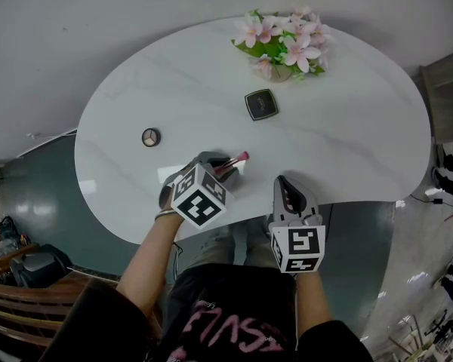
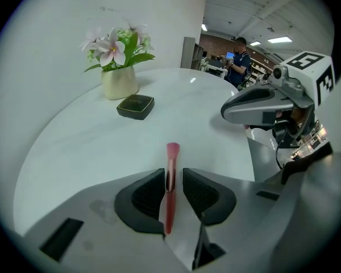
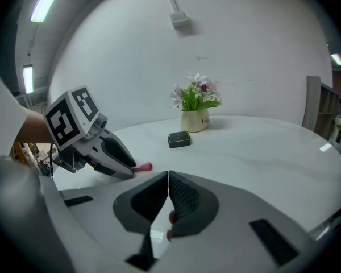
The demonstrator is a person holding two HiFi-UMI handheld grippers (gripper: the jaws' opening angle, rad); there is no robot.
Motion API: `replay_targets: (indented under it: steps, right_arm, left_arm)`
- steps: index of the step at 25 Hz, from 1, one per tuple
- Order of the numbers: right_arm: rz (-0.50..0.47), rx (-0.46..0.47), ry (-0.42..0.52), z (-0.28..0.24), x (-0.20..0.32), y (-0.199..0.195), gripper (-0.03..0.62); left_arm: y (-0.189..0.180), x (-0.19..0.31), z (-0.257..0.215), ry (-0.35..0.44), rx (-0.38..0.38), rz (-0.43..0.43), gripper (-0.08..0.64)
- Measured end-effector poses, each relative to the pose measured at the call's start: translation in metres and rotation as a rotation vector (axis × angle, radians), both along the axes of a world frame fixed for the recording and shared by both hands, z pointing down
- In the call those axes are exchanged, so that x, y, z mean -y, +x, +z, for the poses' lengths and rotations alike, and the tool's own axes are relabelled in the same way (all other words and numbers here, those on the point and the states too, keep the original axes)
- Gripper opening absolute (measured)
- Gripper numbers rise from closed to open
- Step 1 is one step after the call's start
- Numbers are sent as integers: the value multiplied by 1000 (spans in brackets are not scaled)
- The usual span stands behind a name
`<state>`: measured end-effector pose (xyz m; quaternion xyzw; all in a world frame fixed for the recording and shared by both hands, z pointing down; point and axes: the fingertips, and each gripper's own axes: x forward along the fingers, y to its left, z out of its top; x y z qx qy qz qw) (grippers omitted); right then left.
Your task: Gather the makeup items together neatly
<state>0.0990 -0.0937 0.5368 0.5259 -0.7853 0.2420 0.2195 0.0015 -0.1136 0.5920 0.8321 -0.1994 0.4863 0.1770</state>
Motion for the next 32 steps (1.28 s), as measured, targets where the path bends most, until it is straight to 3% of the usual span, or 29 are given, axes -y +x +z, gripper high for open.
replay_targets:
  steps: [9, 32]
  right_arm:
    - [2, -9, 1, 0, 1, 1, 63]
    - [-20, -10, 11, -6, 9, -14, 63]
  left_arm:
    - [1, -2, 0, 1, 18, 45, 49]
    - [-27, 21, -9, 48, 62, 85, 48]
